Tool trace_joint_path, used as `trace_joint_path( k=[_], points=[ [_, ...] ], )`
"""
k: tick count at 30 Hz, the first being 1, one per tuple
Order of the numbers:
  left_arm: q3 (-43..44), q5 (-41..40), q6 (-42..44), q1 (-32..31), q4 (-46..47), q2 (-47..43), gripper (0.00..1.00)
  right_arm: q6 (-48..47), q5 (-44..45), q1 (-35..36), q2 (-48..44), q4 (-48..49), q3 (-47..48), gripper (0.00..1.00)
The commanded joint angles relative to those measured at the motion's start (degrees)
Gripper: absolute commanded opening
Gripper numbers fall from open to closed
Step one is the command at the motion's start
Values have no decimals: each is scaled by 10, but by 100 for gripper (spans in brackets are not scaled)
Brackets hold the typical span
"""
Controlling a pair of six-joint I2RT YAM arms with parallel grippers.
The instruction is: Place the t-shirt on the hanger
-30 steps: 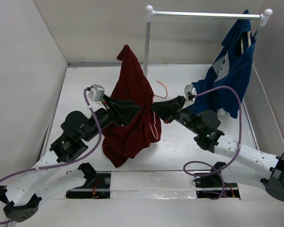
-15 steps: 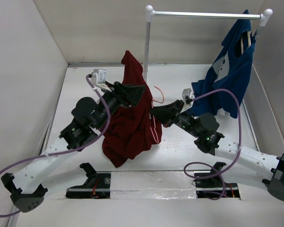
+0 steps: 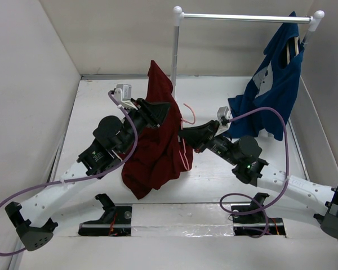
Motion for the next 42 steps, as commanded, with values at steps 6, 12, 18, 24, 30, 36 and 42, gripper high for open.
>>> trace_joint_path(
  k=[6, 12, 18, 24, 30, 36, 42],
  points=[
    [19, 41, 14, -1, 16, 20, 45, -17, 4, 5, -5, 41, 25, 0],
    [45, 46, 18, -1, -16, 47, 61, -27, -3, 10, 5, 29, 44, 0],
    [31, 66, 0, -1, 11, 66, 64, -40, 10, 26, 28, 28, 65, 0],
    [-19, 62, -18, -1, 65, 51, 26, -55, 28, 39, 65, 18, 88, 0],
    [-55, 33, -34, -1, 73, 19, 1, -45, 41, 45, 84, 41, 75, 0],
    [-77, 40, -59, 15, 75, -8, 0, -44, 53, 51, 71, 24, 61, 0],
    [-84, 46, -77, 25, 72, -25, 0, -53, 69, 51, 28, -71, 37, 47]
  ],
)
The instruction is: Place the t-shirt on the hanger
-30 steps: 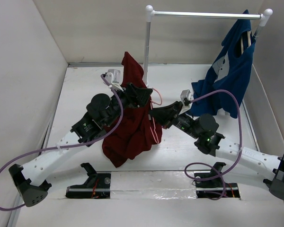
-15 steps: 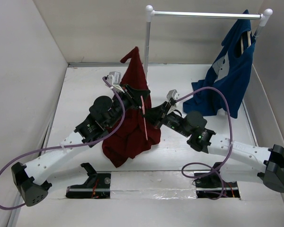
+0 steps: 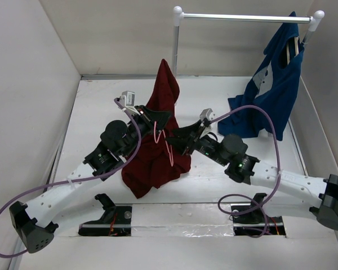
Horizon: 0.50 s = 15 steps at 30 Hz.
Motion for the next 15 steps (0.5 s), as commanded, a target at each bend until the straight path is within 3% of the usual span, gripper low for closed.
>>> trace_joint_path(
  k=[1, 3, 5, 6, 7, 8, 11, 12, 15],
  points=[
    [-1, -4, 3, 6, 32, -24, 0, -7, 29, 0, -50, -26, -19, 57],
    [11, -11, 7, 6, 13, -23, 0, 2, 65, 0, -86, -37, -64, 67],
    [17, -13, 6, 6, 6, -23, 0, 10, 77, -12, -106, -37, -96, 67],
    [14, -8, 2, 6, 12, -24, 0, 14, 78, -19, -122, -36, -111, 57],
    [12, -7, -2, 6, 16, -26, 0, 18, 79, -26, -127, -38, -134, 16],
    [15, -7, -3, 6, 16, -24, 0, 27, 80, -43, -130, -40, -144, 0],
    [30, -2, -5, 6, 2, -21, 0, 42, 32, -87, -119, -31, -173, 0],
    [28, -1, -12, 6, 1, -23, 0, 46, 18, -98, -100, -17, -183, 6],
    [31, -1, -16, 6, 0, -23, 0, 42, -38, -127, -64, -1, -186, 42]
  ],
)
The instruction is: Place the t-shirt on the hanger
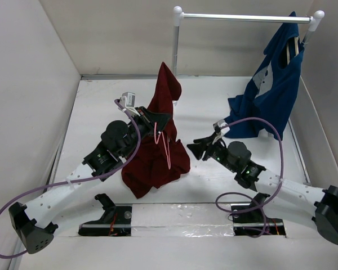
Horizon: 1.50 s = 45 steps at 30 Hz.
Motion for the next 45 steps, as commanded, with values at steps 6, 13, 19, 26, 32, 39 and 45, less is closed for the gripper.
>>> trace_joint_path(
  k=[6, 13, 19, 26, 32, 39, 45],
  points=[
    [48, 10, -17, 2, 8, -15, 0, -37, -176, -50, 146, 92, 36, 83],
    [69, -4, -4, 7, -16, -21, 0, -60, -269, -64, 233, 99, 92, 71],
    [69, -32, 6, 7, -6, -16, 0, -38, -195, 2, 183, 99, 60, 1],
    [122, -38, 0, 26, 23, 30, 0, 32, -24, 126, 152, 102, -10, 0],
    [190, -19, -8, 33, 31, 75, 0, 61, 105, 211, 181, 107, -29, 0],
    [204, -47, -28, 39, 51, 96, 0, 87, 199, 277, 209, 87, -15, 0],
    [154, -83, -42, 39, 93, 123, 0, 90, 270, 356, 171, 7, 43, 0]
  ],
)
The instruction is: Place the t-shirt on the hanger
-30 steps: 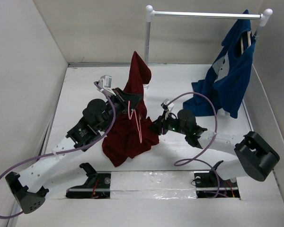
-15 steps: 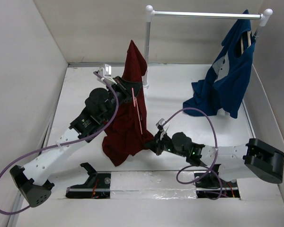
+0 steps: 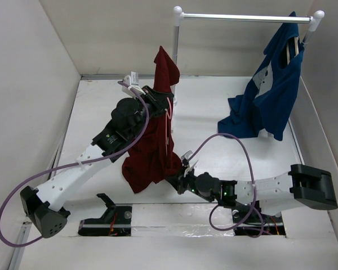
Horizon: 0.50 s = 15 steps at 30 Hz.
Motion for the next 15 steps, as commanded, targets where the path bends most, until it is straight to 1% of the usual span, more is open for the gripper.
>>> trace_joint_path(
  k=[1, 2, 5, 7, 10, 13, 15],
  points=[
    [-13, -41, -12, 8, 150, -1, 0, 11, 55, 53, -36, -89, 42, 0],
    [-24, -45, -13, 8, 155, 5, 0, 13, 63, 60, -46, -126, 51, 0],
    [-35, -39, -23, 14, 164, 20, 0, 9, 70, 71, -92, -162, 65, 0],
    [-35, -18, -38, 19, 178, 28, 0, 11, 75, 71, -116, -181, 68, 0],
    [-21, 0, -34, 19, 175, 40, 0, 16, 100, 71, -132, -189, 66, 0],
    [-55, 13, -33, 19, 187, 35, 0, 14, 109, 71, -155, -238, 98, 0],
    [-98, 19, -40, 19, 192, 26, 0, 3, 109, 71, -178, -280, 138, 0]
  ],
)
